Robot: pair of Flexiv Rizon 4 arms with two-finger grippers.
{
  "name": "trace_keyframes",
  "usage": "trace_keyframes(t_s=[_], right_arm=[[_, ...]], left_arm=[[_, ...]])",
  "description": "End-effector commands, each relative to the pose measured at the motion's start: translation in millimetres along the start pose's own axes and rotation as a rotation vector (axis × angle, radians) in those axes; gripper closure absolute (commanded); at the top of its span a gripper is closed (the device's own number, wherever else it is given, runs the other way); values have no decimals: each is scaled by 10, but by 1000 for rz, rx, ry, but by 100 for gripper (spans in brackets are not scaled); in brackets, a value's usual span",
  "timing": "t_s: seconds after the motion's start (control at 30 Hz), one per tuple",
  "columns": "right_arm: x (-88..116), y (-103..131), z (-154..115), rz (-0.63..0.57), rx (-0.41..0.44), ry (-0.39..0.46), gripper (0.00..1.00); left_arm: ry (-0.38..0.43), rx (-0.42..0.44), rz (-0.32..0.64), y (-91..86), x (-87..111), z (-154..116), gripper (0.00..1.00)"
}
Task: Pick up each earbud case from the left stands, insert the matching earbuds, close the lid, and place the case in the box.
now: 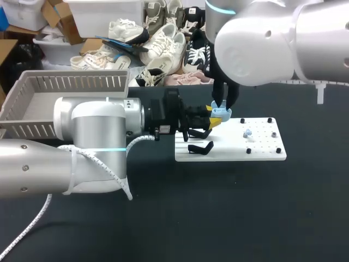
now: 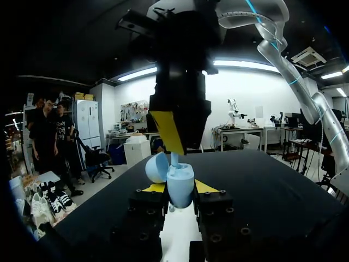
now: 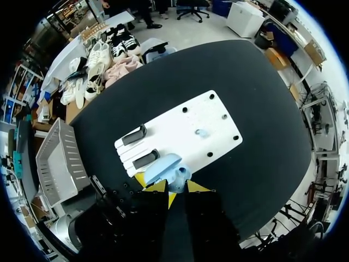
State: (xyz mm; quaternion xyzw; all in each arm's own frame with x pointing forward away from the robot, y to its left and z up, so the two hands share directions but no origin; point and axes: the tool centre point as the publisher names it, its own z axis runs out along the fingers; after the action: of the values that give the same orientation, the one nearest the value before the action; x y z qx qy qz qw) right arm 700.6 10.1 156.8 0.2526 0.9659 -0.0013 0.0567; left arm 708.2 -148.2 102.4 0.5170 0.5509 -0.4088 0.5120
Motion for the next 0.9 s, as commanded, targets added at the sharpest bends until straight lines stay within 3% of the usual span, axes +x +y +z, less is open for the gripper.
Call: trace_keyframes(t_s=[0.03, 0.9], right_arm=[[7, -20, -20, 2, -3, -2, 100], [33, -36, 48, 9, -4, 24, 100]], left_arm=[[-2, -4, 1, -15, 0, -7, 100], [-2, -4, 1, -15, 0, -7, 100]])
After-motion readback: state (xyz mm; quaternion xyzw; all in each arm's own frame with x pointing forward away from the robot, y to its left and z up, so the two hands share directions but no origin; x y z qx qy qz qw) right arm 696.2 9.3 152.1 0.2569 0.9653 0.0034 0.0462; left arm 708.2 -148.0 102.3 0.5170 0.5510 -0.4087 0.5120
